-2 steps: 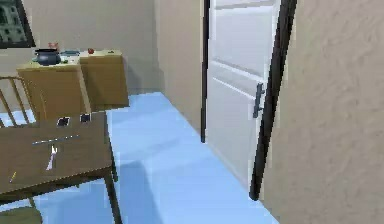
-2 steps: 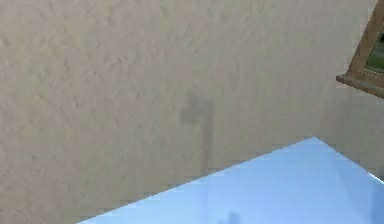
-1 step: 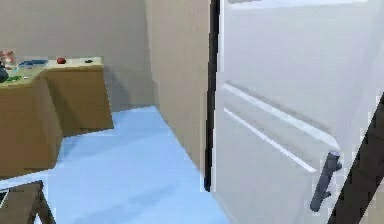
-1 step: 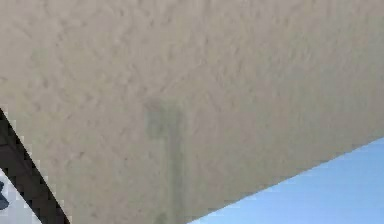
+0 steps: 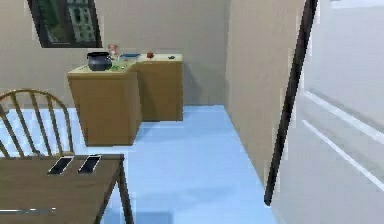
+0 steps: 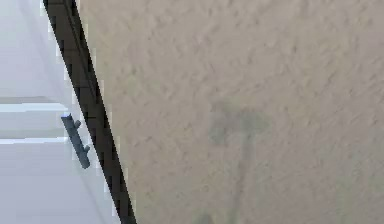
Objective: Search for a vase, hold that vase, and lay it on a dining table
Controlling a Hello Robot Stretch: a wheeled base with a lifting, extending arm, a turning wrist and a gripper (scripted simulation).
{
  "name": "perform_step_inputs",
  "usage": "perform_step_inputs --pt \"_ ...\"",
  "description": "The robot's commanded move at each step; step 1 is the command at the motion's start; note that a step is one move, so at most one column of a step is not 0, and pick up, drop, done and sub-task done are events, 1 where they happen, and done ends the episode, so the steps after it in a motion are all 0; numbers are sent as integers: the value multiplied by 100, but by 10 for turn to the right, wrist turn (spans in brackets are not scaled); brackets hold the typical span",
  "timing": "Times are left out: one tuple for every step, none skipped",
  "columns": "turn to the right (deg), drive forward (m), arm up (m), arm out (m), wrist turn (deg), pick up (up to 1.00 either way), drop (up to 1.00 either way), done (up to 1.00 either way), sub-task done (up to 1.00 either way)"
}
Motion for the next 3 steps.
perform_step_inputs --pt "0 100 0 0 0 0 0 0 0" --pt "-90 0 0 0 0 0 0 0 0" --pt "0 20 0 0 0 0 0 0 0"
